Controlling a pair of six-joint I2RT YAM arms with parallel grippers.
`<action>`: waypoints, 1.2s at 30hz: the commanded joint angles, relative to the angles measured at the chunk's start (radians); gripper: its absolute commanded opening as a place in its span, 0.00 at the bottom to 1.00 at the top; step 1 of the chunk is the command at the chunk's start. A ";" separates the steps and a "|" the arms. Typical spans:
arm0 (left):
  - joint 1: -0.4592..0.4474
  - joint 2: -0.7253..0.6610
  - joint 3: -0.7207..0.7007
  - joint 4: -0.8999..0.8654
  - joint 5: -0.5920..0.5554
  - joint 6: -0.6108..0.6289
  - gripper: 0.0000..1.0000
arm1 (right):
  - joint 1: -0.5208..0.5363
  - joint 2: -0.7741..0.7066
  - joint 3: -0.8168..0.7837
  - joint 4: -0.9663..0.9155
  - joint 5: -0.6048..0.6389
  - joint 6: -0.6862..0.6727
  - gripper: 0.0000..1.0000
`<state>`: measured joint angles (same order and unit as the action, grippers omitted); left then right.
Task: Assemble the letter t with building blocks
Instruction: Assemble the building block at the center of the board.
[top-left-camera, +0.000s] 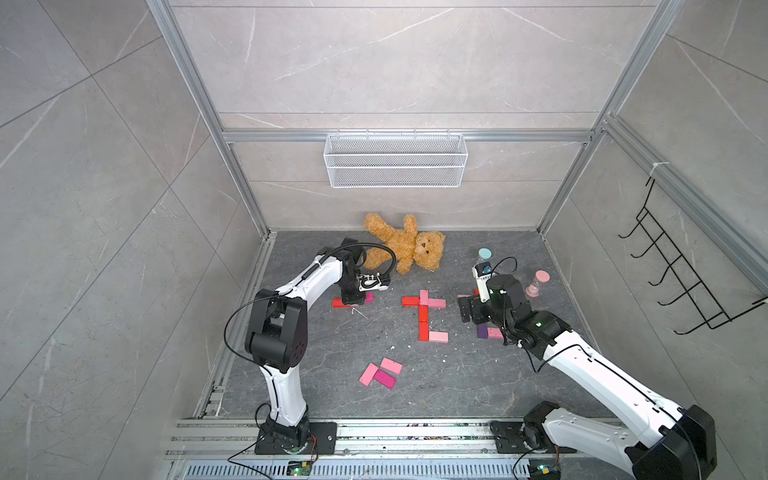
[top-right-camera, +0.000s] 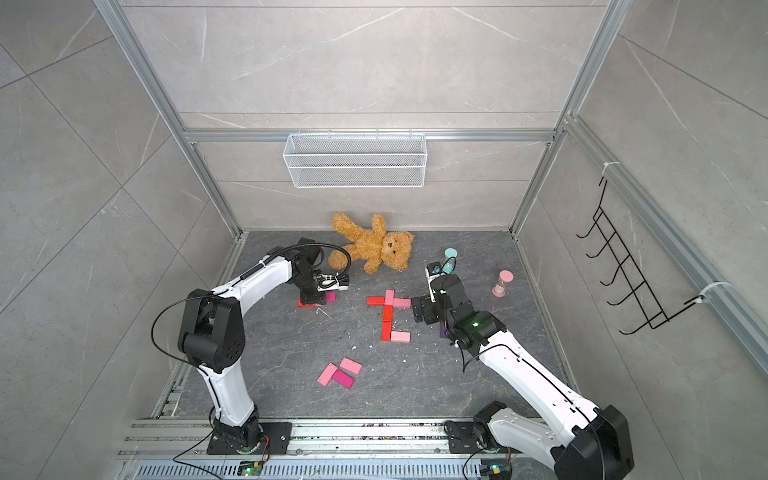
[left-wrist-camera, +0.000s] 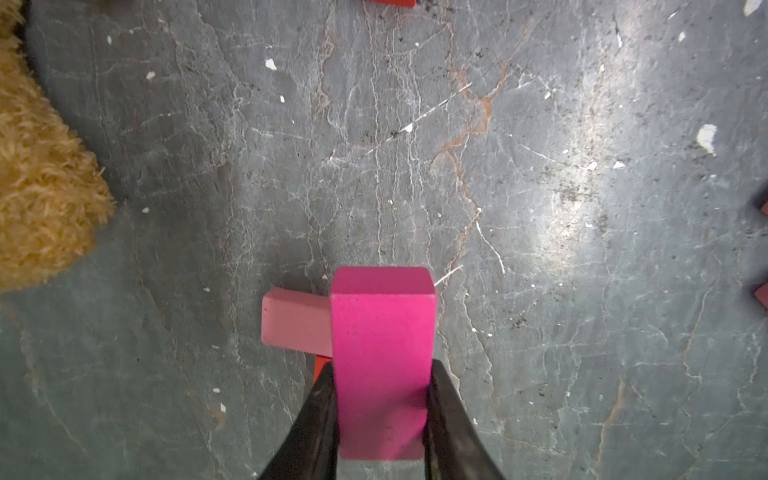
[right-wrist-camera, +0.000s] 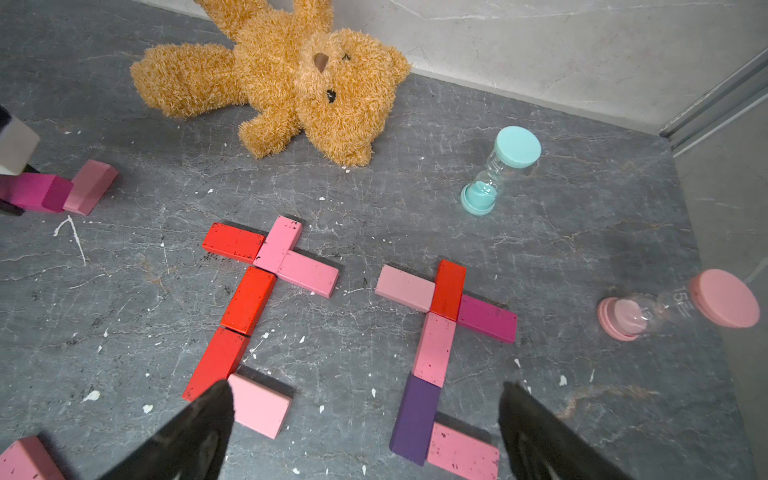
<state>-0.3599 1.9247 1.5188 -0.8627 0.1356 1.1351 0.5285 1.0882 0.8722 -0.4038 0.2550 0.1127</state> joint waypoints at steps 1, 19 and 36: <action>-0.004 0.045 0.050 -0.057 0.039 0.075 0.00 | -0.002 -0.017 0.002 -0.039 0.007 0.015 1.00; -0.017 0.204 0.170 -0.063 0.021 0.087 0.00 | -0.002 -0.009 0.018 -0.058 0.003 0.016 1.00; -0.017 0.257 0.178 -0.066 -0.022 0.101 0.00 | -0.002 -0.012 0.017 -0.066 0.004 0.018 1.00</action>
<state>-0.3733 2.1551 1.6707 -0.8963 0.1261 1.2095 0.5285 1.0870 0.8726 -0.4530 0.2550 0.1135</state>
